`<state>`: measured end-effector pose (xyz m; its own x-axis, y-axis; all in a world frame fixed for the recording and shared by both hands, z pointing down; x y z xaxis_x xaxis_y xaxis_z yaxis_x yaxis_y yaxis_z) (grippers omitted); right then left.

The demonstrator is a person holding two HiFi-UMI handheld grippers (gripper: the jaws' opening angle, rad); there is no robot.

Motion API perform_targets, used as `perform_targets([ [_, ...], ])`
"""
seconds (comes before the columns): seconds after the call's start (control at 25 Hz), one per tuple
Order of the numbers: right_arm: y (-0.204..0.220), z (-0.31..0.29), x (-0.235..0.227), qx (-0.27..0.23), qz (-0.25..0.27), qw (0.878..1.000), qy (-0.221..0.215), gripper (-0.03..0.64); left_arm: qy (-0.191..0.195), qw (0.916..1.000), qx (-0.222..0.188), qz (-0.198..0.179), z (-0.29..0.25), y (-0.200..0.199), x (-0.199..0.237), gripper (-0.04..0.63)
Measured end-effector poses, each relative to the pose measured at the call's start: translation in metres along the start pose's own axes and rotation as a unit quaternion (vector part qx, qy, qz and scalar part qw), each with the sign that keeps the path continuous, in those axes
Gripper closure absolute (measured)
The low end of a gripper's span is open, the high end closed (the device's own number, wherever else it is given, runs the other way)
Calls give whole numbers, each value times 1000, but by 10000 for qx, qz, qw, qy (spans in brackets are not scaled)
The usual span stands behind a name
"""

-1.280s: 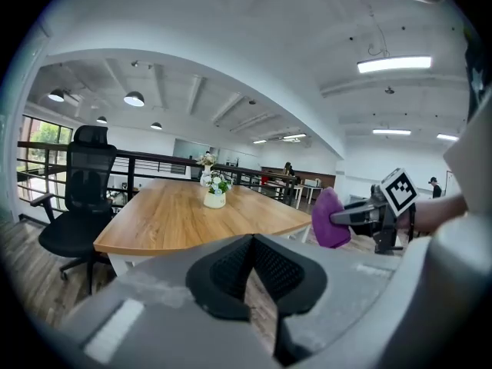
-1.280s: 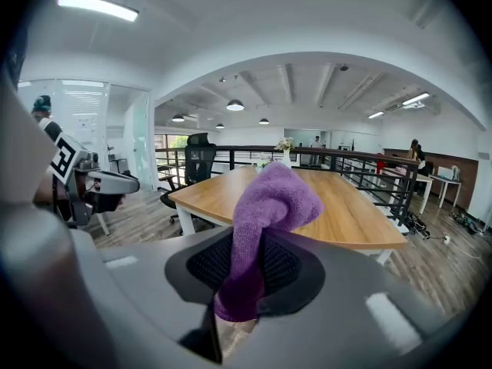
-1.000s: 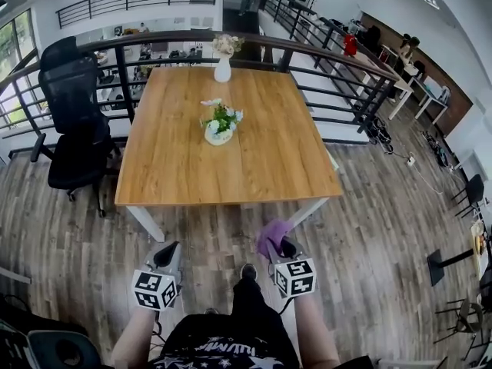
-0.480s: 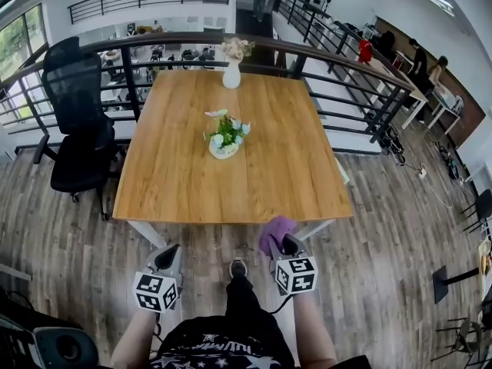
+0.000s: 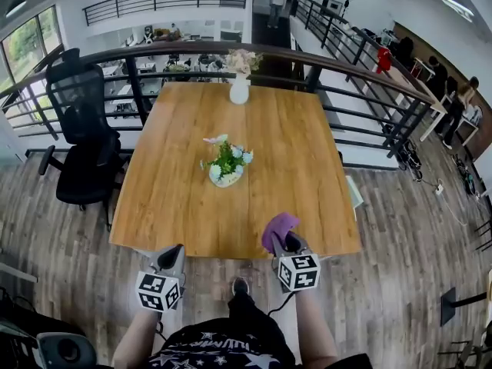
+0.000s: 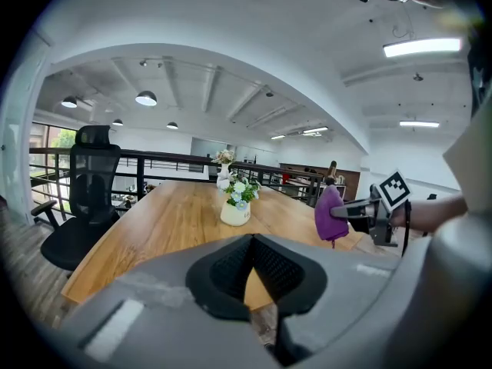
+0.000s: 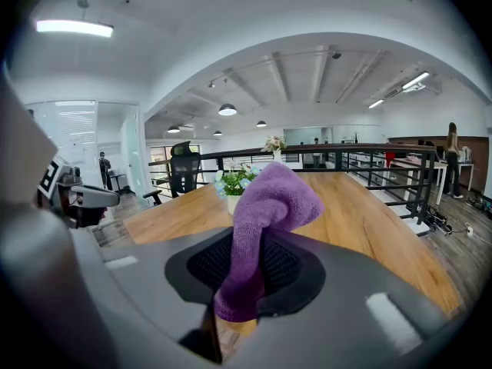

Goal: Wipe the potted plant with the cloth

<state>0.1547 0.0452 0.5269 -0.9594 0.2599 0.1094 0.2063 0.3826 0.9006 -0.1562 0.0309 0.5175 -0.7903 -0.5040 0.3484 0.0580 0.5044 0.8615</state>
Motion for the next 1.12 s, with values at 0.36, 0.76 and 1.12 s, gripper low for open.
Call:
perform_targets([
  [0.36, -23, -62, -75, -7, 22, 9999, -128, 528, -254, 9996, 27, 119, -77, -32, 0, 594],
  [0.76, -47, -123, -144, -51, 40, 9995, -298, 528, -382, 9992, 43, 98, -153, -62, -2, 594],
  [1.12, -46, -165, -162, 38, -18, 9986, -535, 528, -578, 9980, 130, 214, -189, -74, 10, 594],
])
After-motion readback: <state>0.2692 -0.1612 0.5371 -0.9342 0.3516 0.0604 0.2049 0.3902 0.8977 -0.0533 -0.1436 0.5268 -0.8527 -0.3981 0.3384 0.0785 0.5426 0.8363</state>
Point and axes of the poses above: the fingertips, and each gripper's own axes: z backward along the fingers, x to its left, y out of its underside, the point moved 4 cm from there along z, backward along the fingers, and after that the axes turned 13 degrees about z, right-handed, at the moved point
